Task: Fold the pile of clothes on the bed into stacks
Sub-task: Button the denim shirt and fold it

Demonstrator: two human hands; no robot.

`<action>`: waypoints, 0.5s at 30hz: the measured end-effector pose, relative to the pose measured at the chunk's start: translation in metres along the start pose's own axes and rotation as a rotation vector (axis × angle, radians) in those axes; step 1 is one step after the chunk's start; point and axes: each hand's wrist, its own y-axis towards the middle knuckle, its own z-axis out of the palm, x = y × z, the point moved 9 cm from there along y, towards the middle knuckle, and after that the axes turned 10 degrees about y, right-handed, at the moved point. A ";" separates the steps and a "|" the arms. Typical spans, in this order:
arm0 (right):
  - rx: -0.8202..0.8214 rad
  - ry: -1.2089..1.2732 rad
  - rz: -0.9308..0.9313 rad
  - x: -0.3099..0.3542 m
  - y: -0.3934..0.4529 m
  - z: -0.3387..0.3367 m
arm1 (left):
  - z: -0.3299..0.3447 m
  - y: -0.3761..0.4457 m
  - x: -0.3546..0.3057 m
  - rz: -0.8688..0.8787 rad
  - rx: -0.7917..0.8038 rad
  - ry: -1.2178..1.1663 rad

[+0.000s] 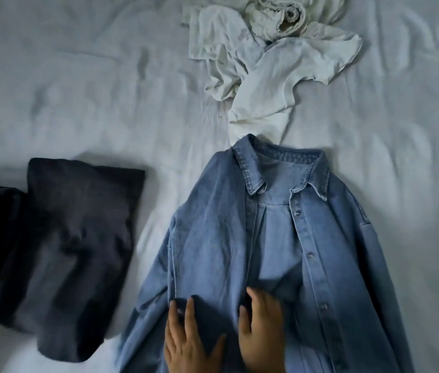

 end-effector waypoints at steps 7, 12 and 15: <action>0.336 0.099 0.548 -0.026 -0.037 0.022 | 0.007 -0.023 0.027 -0.032 0.121 0.042; 0.453 0.211 0.697 -0.052 -0.101 0.046 | 0.030 -0.071 0.023 0.299 -0.075 0.197; 0.510 0.328 0.649 -0.056 -0.122 0.061 | 0.056 -0.085 0.034 0.274 0.222 0.044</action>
